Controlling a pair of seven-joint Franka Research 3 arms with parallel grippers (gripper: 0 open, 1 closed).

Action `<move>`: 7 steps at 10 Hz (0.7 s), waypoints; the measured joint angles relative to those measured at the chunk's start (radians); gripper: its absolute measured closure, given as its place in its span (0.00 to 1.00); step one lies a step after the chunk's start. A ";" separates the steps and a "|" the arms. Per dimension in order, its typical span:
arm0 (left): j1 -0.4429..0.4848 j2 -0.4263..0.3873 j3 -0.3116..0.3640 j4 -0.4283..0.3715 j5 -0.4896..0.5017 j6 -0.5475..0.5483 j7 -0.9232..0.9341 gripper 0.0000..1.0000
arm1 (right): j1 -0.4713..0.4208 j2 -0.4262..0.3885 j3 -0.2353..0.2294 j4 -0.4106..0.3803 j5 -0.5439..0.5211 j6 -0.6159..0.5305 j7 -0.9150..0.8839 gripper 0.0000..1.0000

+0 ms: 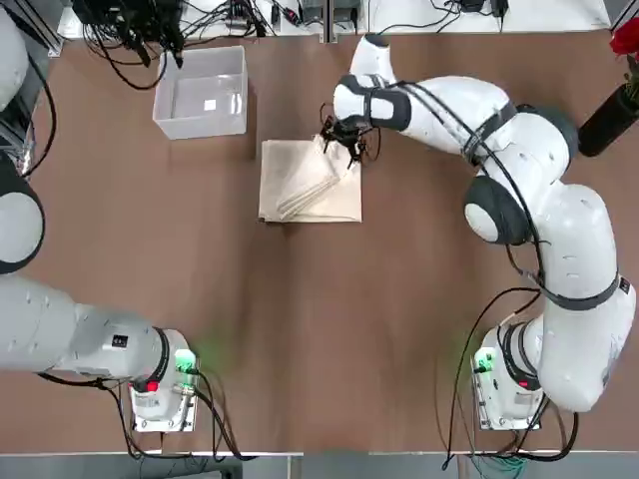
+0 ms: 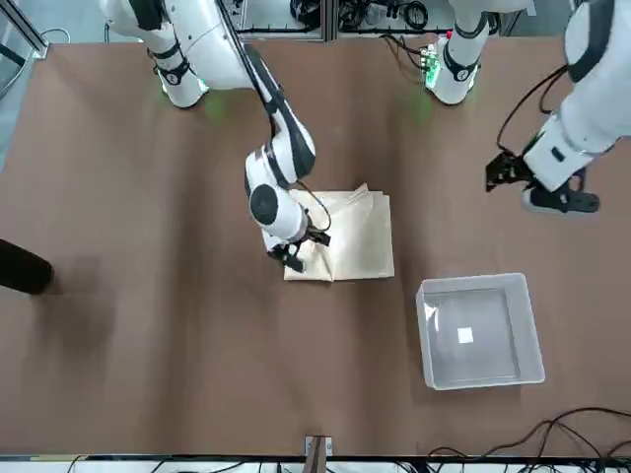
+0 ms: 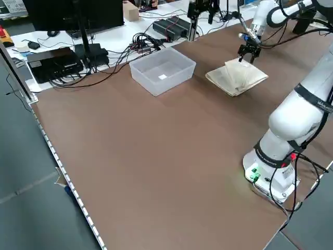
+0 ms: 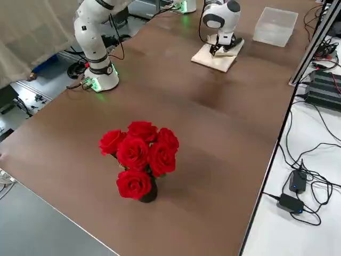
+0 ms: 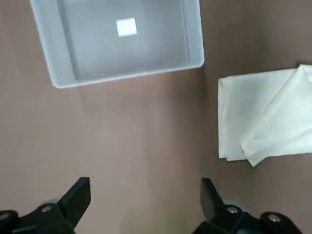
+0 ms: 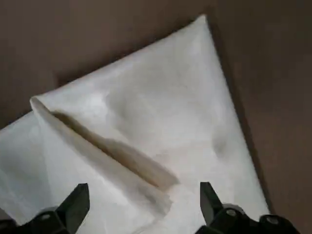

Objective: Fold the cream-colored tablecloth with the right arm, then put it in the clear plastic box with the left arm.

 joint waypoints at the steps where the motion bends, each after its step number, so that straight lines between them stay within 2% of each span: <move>1: 0.000 -0.013 -0.010 -0.044 -0.035 0.038 -0.002 0.00 | -0.054 -0.004 -0.008 0.047 -0.055 -0.098 -0.001 0.00; 2: 0.000 -0.024 -0.020 -0.099 -0.077 0.081 -0.002 0.00 | -0.115 -0.008 -0.011 0.093 -0.112 -0.170 -0.003 0.00; 4: 0.009 -0.032 -0.027 -0.179 -0.148 0.135 -0.004 0.00 | -0.215 -0.011 -0.012 0.161 -0.215 -0.226 -0.009 0.00; 6: 0.042 -0.041 -0.030 -0.244 -0.180 0.195 0.000 0.00 | -0.283 -0.012 -0.013 0.189 -0.328 -0.251 -0.010 0.00; 7: 0.037 -0.044 -0.051 -0.288 -0.198 0.248 0.000 0.00 | -0.311 -0.015 -0.014 0.212 -0.368 -0.302 -0.036 0.00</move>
